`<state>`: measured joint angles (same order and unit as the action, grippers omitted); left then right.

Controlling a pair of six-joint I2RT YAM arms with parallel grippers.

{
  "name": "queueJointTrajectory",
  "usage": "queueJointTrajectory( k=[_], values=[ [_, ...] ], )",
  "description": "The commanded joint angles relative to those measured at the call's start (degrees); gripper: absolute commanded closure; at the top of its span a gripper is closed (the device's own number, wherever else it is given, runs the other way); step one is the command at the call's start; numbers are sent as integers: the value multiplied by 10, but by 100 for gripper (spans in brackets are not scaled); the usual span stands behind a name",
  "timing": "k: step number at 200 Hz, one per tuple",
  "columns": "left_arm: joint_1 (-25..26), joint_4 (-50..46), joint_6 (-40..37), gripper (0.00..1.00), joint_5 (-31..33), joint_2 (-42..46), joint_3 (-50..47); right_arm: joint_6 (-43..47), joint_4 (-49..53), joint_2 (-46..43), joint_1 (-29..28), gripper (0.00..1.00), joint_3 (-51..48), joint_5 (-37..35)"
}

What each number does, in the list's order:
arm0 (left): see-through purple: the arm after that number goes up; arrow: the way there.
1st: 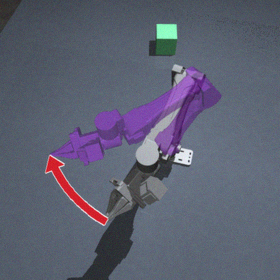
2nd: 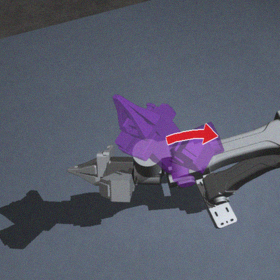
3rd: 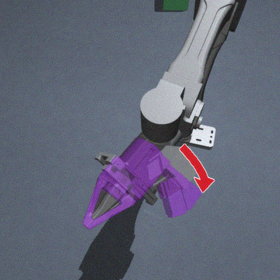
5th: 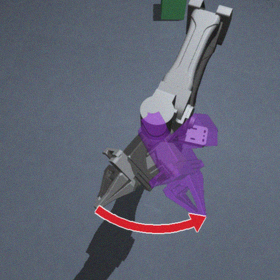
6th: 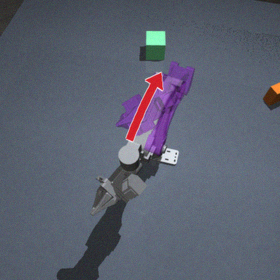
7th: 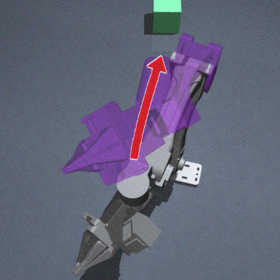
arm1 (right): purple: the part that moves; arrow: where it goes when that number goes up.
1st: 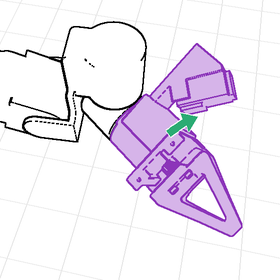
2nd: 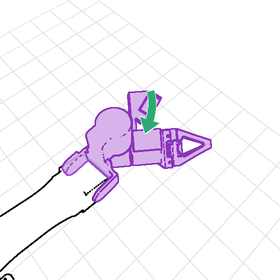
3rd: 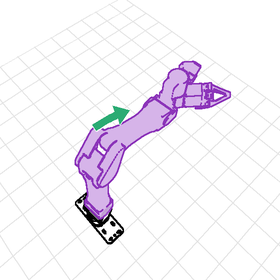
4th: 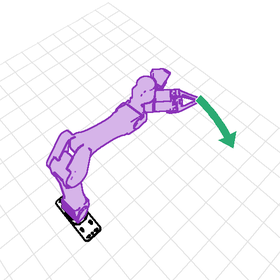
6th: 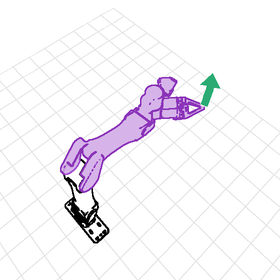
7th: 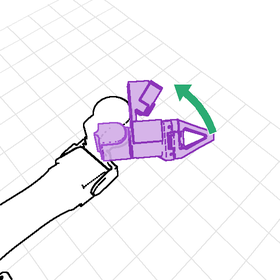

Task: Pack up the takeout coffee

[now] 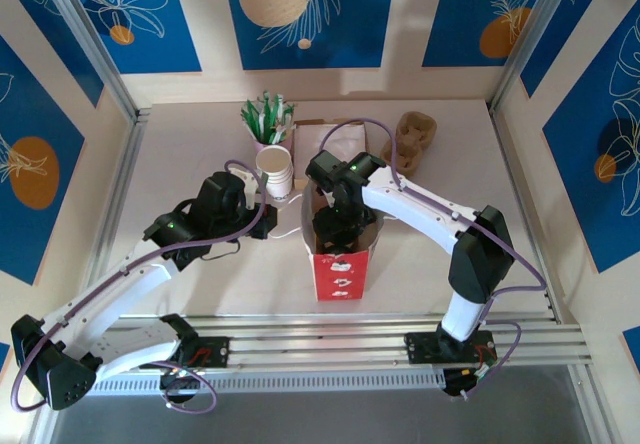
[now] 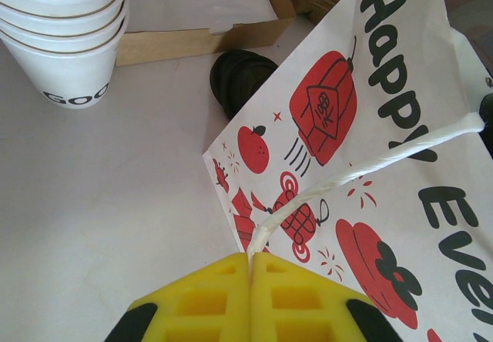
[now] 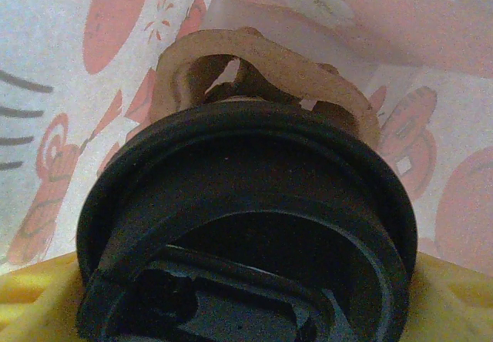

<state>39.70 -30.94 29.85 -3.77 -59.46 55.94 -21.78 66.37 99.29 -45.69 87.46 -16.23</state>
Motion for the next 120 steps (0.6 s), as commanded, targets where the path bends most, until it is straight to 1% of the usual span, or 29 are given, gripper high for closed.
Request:
queueJointTrajectory(
  k=[1,120],
  values=[
    [11,-4,-7,100,6,-6,8,-11,7,7,-3,28,-13,13],
    [13,-4,-7,100,8,-8,10,-10,8,3,-3,28,-12,11]
  ],
)
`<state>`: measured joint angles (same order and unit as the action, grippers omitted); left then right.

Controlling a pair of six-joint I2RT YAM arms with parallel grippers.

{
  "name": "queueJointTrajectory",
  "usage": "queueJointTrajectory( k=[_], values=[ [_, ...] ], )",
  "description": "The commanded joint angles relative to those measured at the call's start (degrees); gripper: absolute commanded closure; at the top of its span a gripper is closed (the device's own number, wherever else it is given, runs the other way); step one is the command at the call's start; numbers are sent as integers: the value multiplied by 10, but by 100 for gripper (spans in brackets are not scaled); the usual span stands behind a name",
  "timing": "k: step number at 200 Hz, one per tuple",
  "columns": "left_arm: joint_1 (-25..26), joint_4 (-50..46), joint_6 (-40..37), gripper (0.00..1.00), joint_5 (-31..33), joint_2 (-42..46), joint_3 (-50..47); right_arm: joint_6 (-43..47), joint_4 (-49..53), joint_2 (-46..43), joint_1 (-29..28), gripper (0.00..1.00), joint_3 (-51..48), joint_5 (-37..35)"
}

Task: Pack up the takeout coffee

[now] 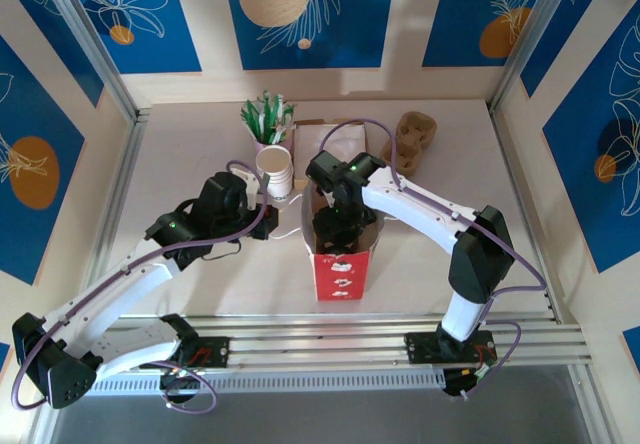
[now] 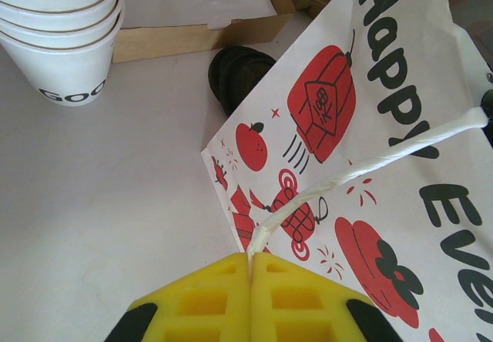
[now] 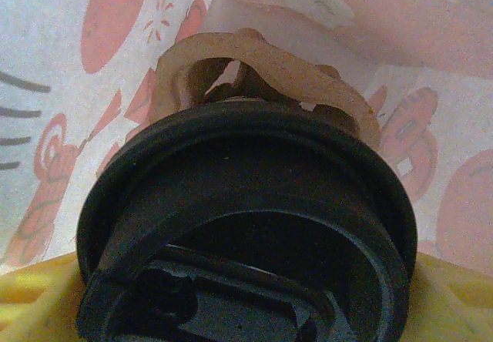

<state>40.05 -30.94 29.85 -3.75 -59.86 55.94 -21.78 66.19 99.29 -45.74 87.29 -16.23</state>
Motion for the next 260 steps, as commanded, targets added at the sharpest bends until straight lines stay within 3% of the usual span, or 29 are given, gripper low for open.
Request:
queueJointTrajectory(
  k=[1,260],
  values=[
    [10,-4,-7,100,8,-4,10,-10,10,3,-2,28,-10,12],
    [13,-6,-11,100,5,-9,13,-5,4,15,12,28,26,-4]
  ],
)
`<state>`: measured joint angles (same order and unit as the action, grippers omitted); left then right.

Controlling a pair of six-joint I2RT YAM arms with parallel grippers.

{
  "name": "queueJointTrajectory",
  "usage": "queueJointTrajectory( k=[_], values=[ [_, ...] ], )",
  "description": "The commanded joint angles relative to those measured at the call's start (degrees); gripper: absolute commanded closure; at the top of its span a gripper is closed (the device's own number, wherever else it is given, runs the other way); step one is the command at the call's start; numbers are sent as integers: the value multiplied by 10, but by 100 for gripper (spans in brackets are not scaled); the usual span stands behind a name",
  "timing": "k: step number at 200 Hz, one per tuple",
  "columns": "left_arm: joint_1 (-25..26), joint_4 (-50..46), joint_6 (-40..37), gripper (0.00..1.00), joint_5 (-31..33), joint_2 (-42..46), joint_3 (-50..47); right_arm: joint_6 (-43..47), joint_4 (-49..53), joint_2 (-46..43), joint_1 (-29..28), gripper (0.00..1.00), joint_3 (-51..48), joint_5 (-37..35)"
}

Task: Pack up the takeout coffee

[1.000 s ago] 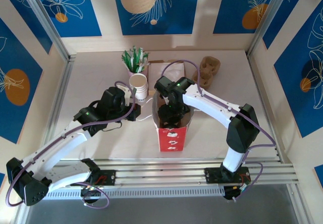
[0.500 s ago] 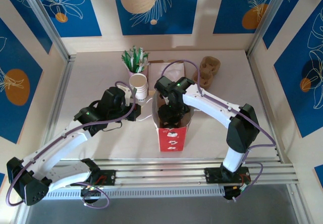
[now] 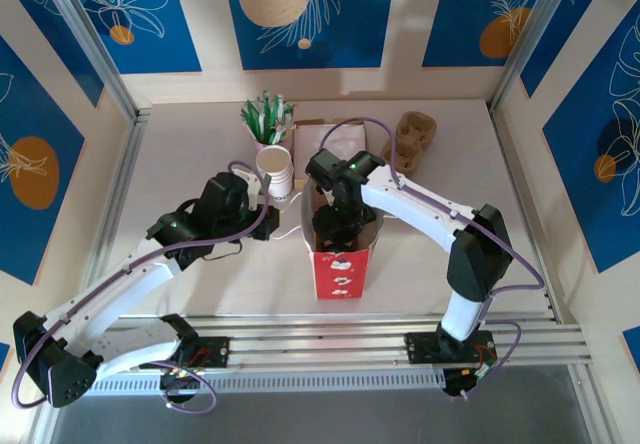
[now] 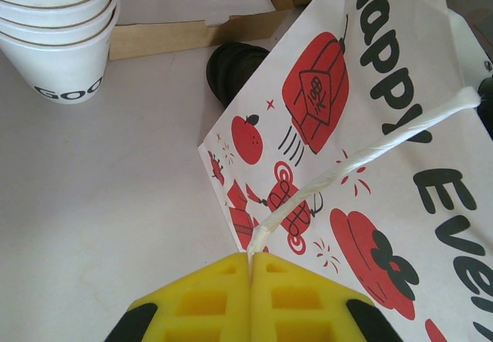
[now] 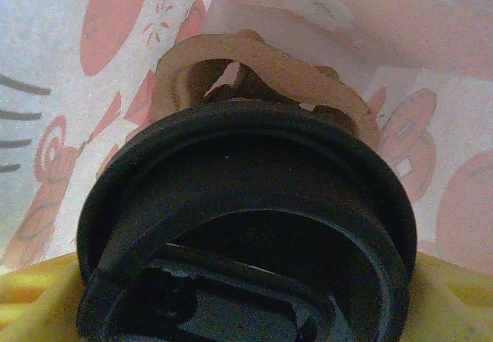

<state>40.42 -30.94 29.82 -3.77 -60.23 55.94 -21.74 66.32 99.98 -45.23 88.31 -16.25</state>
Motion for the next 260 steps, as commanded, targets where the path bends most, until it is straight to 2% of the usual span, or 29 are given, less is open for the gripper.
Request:
queueJointTrajectory(
  k=[1,112,260],
  values=[
    [10,-6,-10,100,5,-6,13,-6,2,7,7,28,16,-4],
    [17,-5,-12,100,-3,-12,20,-11,-3,3,29,28,52,-25],
    [31,-16,-18,100,-4,-6,39,-5,5,33,38,28,60,-5]
  ],
)
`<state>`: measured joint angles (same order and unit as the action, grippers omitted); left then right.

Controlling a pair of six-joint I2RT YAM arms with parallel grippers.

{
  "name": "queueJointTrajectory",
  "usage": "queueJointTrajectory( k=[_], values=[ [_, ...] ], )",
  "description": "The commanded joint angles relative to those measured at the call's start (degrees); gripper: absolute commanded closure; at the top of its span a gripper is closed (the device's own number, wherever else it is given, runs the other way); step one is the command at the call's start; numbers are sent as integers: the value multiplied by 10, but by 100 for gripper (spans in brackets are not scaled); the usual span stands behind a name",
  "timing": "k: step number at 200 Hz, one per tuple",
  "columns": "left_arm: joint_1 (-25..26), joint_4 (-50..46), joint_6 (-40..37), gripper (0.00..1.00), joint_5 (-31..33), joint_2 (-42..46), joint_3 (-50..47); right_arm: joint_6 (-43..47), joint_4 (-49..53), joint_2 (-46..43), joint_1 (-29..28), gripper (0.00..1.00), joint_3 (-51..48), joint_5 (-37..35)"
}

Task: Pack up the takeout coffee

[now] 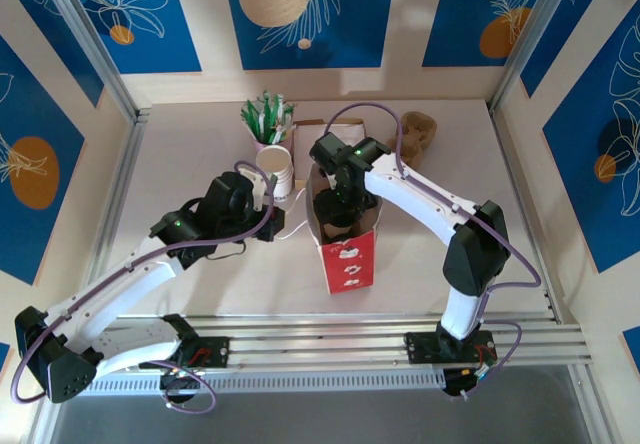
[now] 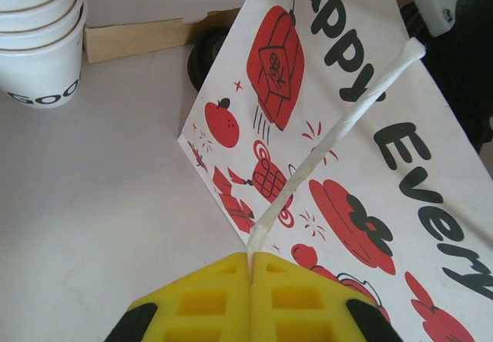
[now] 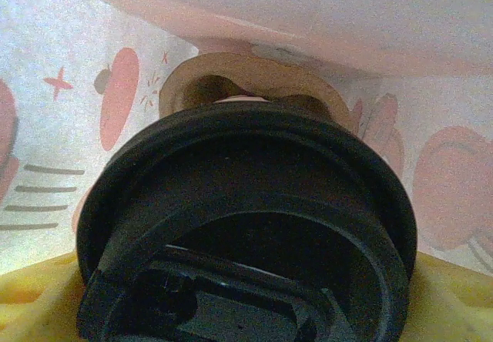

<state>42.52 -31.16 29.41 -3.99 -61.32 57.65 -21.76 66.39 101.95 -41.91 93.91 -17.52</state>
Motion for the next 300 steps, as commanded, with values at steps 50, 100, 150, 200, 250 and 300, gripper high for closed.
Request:
queueJointTrajectory(
  k=[50,100,150,200,250,300],
  values=[
    [12,-16,-16,100,1,5,25,-6,-1,12,5,28,-13,11],
    [14,-17,-18,100,3,3,27,-5,-2,13,5,28,-19,6],
    [15,-17,-19,100,5,6,25,-6,-10,15,4,28,-28,4],
    [17,-16,-18,100,5,6,24,-7,-14,19,4,28,-35,6],
    [19,-17,-19,100,7,7,25,-9,-21,21,4,28,-47,8],
    [21,-17,-18,100,9,9,24,-16,-29,22,3,28,-69,9]
  ],
)
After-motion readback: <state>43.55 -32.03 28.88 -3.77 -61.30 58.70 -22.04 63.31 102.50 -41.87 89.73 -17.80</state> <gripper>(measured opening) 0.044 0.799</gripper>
